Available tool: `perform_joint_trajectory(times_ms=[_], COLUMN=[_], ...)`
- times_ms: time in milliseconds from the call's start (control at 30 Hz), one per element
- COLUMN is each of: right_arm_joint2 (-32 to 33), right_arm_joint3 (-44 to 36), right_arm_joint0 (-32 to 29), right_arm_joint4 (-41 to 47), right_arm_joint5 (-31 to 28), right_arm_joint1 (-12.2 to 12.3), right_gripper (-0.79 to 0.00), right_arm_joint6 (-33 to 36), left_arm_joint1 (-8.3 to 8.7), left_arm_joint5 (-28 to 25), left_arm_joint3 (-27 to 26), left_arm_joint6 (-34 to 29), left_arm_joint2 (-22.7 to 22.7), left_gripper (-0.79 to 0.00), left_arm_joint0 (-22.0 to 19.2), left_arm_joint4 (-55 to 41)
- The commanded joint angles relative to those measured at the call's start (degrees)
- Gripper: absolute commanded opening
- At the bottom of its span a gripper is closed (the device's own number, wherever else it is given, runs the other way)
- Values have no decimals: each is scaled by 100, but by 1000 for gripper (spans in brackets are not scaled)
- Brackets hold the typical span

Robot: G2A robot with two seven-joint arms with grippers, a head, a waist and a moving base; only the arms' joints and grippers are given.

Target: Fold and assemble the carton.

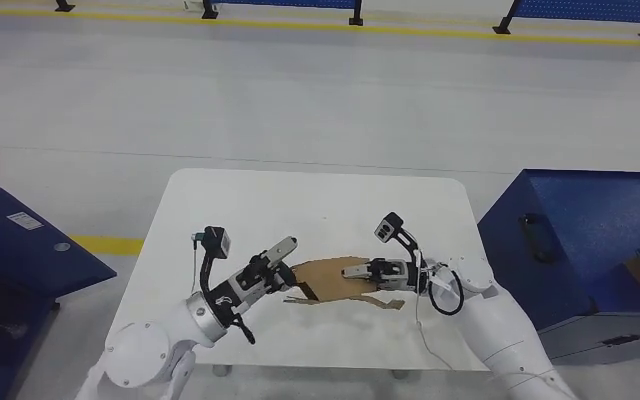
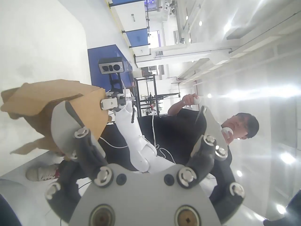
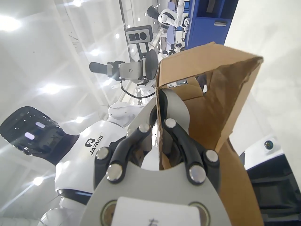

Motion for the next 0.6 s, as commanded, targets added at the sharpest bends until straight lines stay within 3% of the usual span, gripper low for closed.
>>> perform_joint_trajectory(times_ms=[0, 567], right_arm_joint2=[27, 94], right_arm_joint3=[-26, -162], right_arm_joint0=[-23, -81], right_arm_joint4=[11, -32], right_arm_joint5=[-14, -45], right_arm_joint1=[3, -16], right_gripper=[-785, -785], right_arm_joint6=[6, -113], left_arm_joint1=[-1, -11], left_arm_joint5=[60, 26], left_arm_joint3=[15, 68], left_arm_joint6=[13, 31], left_arm_joint2=[57, 228], left_gripper=[0, 0], left_arm_joint0=[-36, 2], left_arm_joint4=[76, 130])
